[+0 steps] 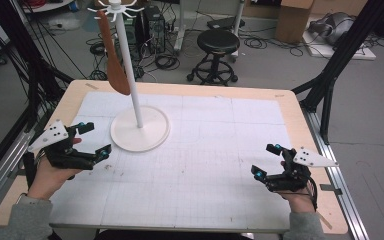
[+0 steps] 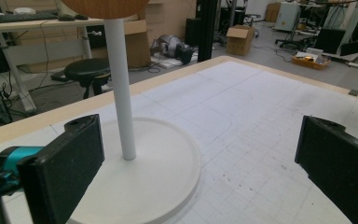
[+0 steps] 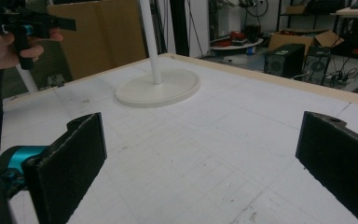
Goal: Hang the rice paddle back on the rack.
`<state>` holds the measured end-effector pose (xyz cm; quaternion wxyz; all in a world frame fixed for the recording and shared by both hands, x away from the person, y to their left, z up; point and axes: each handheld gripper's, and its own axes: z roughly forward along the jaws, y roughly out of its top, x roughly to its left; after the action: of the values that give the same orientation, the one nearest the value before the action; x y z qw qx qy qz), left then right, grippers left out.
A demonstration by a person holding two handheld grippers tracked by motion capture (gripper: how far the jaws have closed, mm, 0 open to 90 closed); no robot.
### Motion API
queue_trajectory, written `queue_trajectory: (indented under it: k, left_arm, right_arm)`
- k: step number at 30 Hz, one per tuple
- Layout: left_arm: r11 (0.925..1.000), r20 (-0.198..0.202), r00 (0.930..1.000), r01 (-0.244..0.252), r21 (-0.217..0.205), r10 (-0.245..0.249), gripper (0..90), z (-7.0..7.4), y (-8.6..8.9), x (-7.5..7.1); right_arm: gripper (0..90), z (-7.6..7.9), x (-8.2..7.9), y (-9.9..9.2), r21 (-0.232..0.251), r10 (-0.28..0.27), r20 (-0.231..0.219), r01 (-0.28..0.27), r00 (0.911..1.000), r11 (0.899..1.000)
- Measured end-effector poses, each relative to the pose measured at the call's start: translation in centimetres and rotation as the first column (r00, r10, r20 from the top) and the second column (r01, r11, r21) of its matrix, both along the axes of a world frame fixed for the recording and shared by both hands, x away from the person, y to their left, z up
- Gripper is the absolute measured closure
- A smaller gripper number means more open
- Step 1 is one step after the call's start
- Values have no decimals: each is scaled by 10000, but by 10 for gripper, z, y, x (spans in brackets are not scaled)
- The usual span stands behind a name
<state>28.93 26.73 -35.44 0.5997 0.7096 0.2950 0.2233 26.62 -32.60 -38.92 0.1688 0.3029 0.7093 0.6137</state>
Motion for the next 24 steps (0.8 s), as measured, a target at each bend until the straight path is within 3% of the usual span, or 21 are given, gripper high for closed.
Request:
queue_trajectory:
  k: [12, 24]
  left_arm:
    - [9997, -148, 9996, -230, 101, 231, 17, -16, 7, -8]
    - [9976, -134, 9978, -649, -246, 646, 17, -24, 29, -14]
  right_arm:
    - [1, -4, 0, -7, -9, -351, 11, 351, 9994, 9994]
    - [1, -7, -1, -8, -88, -611, -10, 611, 9981, 9981]
